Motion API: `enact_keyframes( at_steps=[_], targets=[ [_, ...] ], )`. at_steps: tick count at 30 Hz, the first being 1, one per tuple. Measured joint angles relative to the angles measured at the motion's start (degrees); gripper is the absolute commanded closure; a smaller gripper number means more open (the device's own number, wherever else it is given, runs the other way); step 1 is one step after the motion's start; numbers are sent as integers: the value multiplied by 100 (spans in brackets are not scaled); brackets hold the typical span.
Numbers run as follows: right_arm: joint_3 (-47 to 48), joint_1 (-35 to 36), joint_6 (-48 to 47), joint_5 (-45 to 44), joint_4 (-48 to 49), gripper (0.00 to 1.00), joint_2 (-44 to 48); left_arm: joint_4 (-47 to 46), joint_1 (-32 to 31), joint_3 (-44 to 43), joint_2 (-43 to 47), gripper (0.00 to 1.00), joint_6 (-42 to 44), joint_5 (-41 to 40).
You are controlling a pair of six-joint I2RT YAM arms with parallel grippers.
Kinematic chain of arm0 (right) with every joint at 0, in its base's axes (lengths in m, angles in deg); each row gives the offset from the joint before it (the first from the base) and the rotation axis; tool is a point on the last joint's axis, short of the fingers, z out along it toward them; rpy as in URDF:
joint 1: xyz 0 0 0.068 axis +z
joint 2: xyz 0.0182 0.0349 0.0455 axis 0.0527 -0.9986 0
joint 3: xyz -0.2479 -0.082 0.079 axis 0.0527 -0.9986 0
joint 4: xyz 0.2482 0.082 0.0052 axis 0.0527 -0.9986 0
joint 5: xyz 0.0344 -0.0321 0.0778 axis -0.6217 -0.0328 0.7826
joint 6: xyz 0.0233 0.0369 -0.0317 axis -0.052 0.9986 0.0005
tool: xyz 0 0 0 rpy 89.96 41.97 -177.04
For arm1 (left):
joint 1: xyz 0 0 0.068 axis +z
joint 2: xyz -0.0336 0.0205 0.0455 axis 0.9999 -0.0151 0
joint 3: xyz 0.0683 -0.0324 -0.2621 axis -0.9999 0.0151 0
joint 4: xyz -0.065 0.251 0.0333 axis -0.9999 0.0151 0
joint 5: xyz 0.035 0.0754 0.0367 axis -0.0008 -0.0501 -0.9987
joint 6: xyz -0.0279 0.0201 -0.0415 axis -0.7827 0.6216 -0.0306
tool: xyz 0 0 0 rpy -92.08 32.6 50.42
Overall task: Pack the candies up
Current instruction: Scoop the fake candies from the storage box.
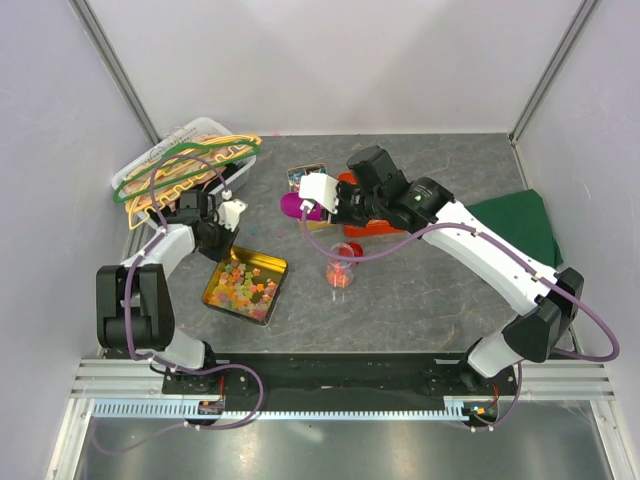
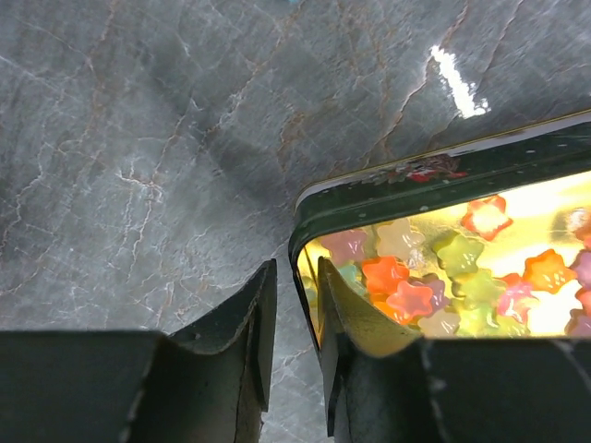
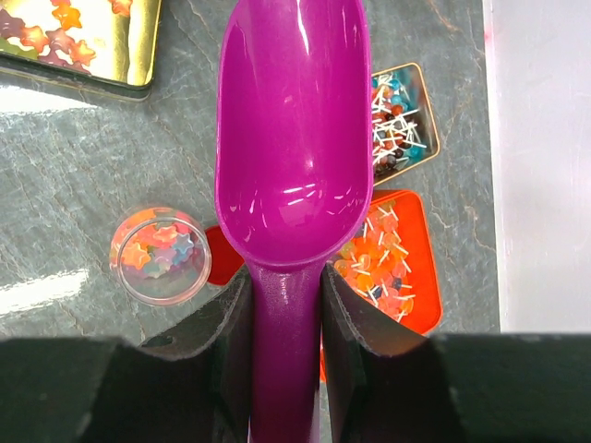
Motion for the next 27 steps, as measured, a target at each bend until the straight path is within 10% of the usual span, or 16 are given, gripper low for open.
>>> enact_keyframes(
  at_steps=[7, 14, 27],
  targets=[
    [0, 127, -55, -74, -136, 100, -20, -389, -315, 317, -92, 74, 0, -479],
    [0, 385, -160, -258, -249, 100, -33, -693, -564, 404, -111, 98, -68, -791],
    [33, 1814, -704, -1810, -658, 100, -428, -382, -1067, -262, -313, 98, -120, -970]
  ],
)
